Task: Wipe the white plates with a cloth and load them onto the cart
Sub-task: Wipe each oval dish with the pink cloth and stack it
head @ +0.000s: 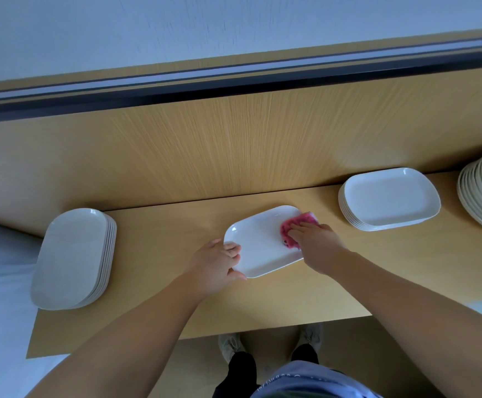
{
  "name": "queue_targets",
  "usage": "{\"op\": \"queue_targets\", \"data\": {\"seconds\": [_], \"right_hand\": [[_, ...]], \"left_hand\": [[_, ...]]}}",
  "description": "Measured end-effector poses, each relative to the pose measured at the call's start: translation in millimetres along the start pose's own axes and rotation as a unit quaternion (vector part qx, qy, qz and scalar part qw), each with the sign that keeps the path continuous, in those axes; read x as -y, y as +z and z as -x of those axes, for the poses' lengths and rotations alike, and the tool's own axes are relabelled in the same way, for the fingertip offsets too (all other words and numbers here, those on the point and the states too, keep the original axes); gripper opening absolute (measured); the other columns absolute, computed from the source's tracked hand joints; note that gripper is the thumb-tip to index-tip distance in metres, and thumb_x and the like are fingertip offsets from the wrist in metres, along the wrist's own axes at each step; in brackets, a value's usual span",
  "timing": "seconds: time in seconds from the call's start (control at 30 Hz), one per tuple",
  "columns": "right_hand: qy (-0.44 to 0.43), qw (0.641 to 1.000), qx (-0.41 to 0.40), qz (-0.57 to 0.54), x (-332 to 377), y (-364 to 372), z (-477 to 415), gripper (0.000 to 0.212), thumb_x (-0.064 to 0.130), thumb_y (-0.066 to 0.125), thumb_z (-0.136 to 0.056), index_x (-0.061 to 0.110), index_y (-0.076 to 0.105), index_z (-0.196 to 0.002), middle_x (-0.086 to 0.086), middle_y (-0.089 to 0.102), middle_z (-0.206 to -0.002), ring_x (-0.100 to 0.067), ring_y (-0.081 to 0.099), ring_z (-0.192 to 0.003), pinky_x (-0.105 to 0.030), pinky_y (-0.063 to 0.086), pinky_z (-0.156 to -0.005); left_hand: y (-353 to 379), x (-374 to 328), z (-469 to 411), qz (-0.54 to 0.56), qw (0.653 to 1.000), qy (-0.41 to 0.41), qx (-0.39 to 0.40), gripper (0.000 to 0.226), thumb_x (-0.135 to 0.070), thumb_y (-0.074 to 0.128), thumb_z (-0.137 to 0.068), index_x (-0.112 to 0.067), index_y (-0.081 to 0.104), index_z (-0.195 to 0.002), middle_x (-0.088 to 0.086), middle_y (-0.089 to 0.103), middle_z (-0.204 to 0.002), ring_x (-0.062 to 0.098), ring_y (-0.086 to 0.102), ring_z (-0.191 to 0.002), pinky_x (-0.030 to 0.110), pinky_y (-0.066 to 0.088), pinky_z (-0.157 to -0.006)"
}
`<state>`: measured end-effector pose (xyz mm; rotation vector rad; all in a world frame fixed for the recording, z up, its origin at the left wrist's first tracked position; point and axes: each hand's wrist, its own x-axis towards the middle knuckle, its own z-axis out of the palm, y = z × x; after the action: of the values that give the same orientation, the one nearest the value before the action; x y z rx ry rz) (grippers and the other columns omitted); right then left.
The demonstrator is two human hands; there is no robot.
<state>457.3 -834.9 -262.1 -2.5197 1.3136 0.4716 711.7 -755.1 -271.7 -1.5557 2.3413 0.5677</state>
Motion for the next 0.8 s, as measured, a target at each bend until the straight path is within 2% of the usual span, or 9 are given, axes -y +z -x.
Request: {"op": "queue_targets", "data": {"seconds": [0.13,0.27,0.4,0.47,0.57,0.6,0.7,0.8], "right_hand": [[0.022,0.999,0.020,-0.021,2.6,10.1,13.9,0.041,0.007,0.041,-0.087,0.031,0.050,-0.120,0.015,0.052,-0.124,-0.010,0.043,-0.125,-0.028,0.038,-0.088],[0.034,0.998,0.047,-0.002,16.7,16.1,20.9,0.031,0.008,0.040,-0.088,0.033,0.045,-0.106,0.014,0.052,-0.105,-0.018,0.044,-0.111,-0.027,0.036,-0.072],[0.009,1.000,0.022,-0.020,33.5,17.8,30.3,0.023,0.009,0.043,-0.090,0.031,0.042,-0.099,0.013,0.053,-0.103,-0.019,0.051,-0.103,-0.028,0.041,-0.077],[-0.017,0.998,0.012,-0.064,34.0,16.4,30.1,0.022,0.012,0.042,-0.093,0.032,0.049,-0.102,0.015,0.057,-0.105,-0.018,0.052,-0.102,-0.030,0.046,-0.081],[-0.069,0.984,0.019,-0.165,35.3,7.0,31.1,0.022,0.017,0.039,-0.098,0.032,0.054,-0.093,0.016,0.060,-0.091,-0.014,0.055,-0.091,-0.032,0.049,-0.081],[-0.082,0.979,-0.005,-0.187,36.5,3.1,33.3,0.023,0.017,0.040,-0.097,0.031,0.056,-0.090,0.017,0.059,-0.086,-0.013,0.055,-0.087,-0.032,0.049,-0.078],[-0.083,0.962,-0.144,-0.215,33.0,-4.6,42.1,0.022,0.011,0.046,-0.094,0.028,0.060,-0.089,0.021,0.058,-0.082,-0.016,0.058,-0.081,-0.030,0.047,-0.067],[-0.072,0.955,-0.195,-0.213,19.7,-9.7,48.1,0.023,0.008,0.050,-0.090,0.029,0.058,-0.086,0.030,0.053,-0.077,-0.017,0.059,-0.078,-0.032,0.048,-0.065]], "left_hand": [[-1.2,-0.9,0.5,-0.007,1.000,-0.007,0.016,0.062,-0.059,0.032,-0.098,-0.017,0.046,-0.141,-0.012,0.023,-0.158,0.000,0.008,-0.146,0.027,0.002,-0.118],[-4.5,-2.2,-0.4,-0.012,0.999,-0.012,0.032,0.064,-0.059,0.031,-0.098,-0.018,0.039,-0.146,-0.011,0.020,-0.160,0.000,0.007,-0.146,0.029,0.002,-0.119],[-7.2,-2.9,-0.3,-0.009,0.999,-0.016,0.046,0.064,-0.058,0.031,-0.098,-0.018,0.036,-0.148,-0.009,0.017,-0.160,0.001,0.006,-0.147,0.029,0.001,-0.119],[-7.6,-3.0,-1.4,-0.016,0.999,-0.016,0.046,0.064,-0.058,0.033,-0.098,-0.018,0.037,-0.147,-0.009,0.018,-0.160,0.001,0.007,-0.146,0.028,0.001,-0.118],[-7.9,-4.2,-2.8,-0.008,0.999,-0.013,0.039,0.063,-0.056,0.036,-0.098,-0.017,0.040,-0.146,-0.007,0.019,-0.160,0.003,0.009,-0.147,0.026,0.001,-0.116],[-7.9,-4.4,-2.9,-0.005,0.999,-0.013,0.033,0.062,-0.056,0.037,-0.098,-0.015,0.041,-0.145,-0.006,0.020,-0.160,0.004,0.010,-0.147,0.026,0.001,-0.116],[-5.4,-7.4,-1.8,-0.010,1.000,-0.014,0.016,0.067,-0.059,0.041,-0.095,-0.015,0.041,-0.144,-0.003,0.021,-0.160,0.008,0.010,-0.147,0.029,0.000,-0.117],[5.8,-11.7,-1.8,-0.015,1.000,-0.018,-0.012,0.069,-0.055,0.046,-0.093,-0.016,0.032,-0.148,0.000,0.022,-0.159,0.012,0.014,-0.147,0.028,-0.005,-0.118]]}}
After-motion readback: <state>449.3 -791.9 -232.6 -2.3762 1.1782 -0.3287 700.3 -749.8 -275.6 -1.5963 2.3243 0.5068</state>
